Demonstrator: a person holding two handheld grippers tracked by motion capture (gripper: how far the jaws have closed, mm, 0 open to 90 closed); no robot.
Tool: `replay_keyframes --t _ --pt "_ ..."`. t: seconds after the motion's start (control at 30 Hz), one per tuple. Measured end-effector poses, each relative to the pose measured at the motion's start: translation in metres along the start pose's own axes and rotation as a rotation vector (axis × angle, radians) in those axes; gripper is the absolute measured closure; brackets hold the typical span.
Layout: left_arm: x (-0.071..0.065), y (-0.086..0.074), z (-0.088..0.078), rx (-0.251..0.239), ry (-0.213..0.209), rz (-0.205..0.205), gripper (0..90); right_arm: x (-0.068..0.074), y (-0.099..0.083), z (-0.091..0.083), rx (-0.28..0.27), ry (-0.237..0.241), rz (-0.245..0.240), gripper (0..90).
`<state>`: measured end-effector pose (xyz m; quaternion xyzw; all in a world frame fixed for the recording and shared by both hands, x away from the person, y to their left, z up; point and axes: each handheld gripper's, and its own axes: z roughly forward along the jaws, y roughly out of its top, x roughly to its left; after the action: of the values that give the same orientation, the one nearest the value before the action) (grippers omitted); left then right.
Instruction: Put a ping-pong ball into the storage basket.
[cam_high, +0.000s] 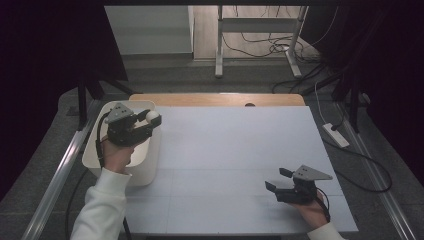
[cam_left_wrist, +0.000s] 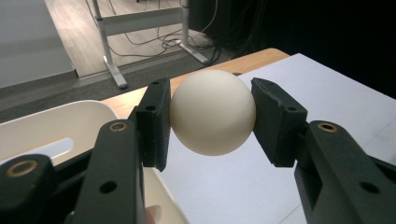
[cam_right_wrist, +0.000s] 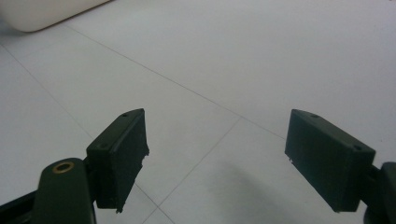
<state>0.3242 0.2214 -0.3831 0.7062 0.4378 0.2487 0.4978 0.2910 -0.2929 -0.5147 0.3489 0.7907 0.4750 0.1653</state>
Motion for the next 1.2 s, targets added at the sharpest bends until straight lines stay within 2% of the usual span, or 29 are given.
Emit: replay_keyframes --t 0.33,0.6,0.8,1.0,1.2 --pt "0.026 0.004 0.003 0.050 0.042 -0.040 50.6 0.000 0.000 0.000 0.003 -0.002 0.000 21.0" --pt "0.038 0.002 0.000 0.072 0.077 -0.049 50.5 0.001 0.000 0.001 0.008 -0.005 -0.003 21.0" --pt "0.050 -0.001 0.002 0.092 0.095 -0.078 50.6 0.001 0.000 0.001 0.007 -0.006 -0.002 21.0" --pt "0.056 -0.004 0.003 0.116 0.101 -0.088 50.5 0.001 0.000 0.001 0.006 -0.006 -0.001 21.0" --pt "0.056 -0.005 0.004 0.134 0.100 -0.084 50.5 0.001 0.000 0.001 0.009 -0.008 -0.004 21.0"
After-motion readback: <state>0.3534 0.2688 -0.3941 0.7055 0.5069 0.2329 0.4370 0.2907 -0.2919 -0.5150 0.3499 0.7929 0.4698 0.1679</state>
